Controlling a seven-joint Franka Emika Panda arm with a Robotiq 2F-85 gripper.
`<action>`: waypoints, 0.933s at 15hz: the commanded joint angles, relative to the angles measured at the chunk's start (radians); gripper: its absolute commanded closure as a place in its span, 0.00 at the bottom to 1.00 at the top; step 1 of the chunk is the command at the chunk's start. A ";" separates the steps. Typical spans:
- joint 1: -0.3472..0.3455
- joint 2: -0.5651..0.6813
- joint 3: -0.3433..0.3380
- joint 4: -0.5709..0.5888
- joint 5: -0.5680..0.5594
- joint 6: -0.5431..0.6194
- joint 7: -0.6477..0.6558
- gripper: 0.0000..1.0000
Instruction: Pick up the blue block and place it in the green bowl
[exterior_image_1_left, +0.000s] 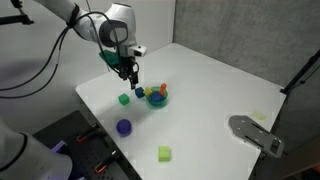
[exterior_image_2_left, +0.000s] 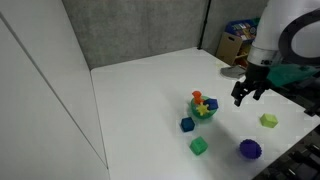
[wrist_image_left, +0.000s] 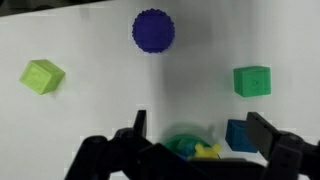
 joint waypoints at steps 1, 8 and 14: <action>0.032 0.126 0.006 0.073 0.000 0.063 0.040 0.00; 0.126 0.301 -0.015 0.168 -0.041 0.189 0.100 0.00; 0.248 0.459 -0.081 0.263 -0.119 0.280 0.230 0.00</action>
